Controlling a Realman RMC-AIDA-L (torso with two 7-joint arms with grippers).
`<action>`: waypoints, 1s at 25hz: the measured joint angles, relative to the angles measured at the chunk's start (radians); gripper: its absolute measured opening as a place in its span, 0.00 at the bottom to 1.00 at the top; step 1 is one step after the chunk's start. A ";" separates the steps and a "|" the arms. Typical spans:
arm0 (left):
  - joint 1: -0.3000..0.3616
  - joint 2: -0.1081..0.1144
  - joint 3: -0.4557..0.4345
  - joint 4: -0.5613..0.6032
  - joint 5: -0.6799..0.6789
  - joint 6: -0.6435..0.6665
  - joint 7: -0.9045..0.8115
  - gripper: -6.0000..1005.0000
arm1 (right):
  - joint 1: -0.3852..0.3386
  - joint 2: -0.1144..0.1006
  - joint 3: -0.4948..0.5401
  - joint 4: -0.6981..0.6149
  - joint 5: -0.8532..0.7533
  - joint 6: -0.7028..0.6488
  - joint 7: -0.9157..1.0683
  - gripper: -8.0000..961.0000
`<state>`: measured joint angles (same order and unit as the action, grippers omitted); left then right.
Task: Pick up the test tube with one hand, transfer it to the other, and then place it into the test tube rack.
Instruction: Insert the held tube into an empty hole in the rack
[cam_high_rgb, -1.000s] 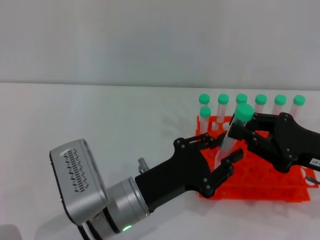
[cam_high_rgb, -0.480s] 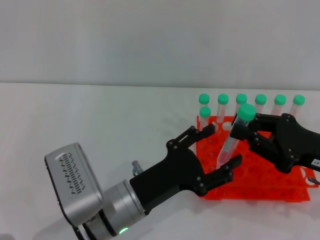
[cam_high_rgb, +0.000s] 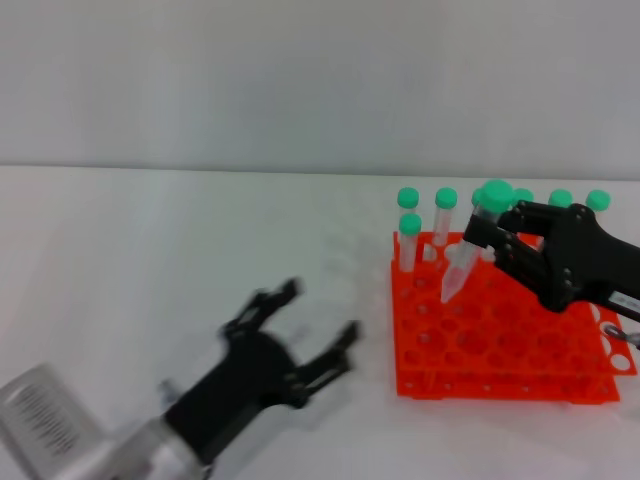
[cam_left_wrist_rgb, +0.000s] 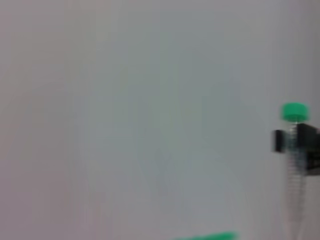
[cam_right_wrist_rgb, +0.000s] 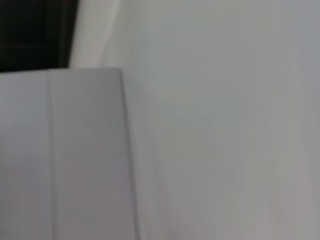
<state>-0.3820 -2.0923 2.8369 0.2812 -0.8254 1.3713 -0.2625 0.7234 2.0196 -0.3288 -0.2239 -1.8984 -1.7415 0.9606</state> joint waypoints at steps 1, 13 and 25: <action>0.030 0.000 -0.003 -0.001 -0.029 0.000 0.018 0.89 | 0.002 0.003 -0.002 0.006 0.010 0.032 -0.018 0.22; 0.207 0.005 -0.019 -0.025 -0.296 0.014 0.092 0.89 | 0.078 0.009 0.010 0.207 0.144 0.303 -0.260 0.22; 0.197 0.004 -0.033 -0.030 -0.308 0.021 0.090 0.89 | 0.123 0.008 0.083 0.365 0.222 0.491 -0.511 0.23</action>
<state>-0.1855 -2.0879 2.8036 0.2514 -1.1334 1.3923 -0.1722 0.8467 2.0278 -0.2454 0.1408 -1.6766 -1.2506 0.4493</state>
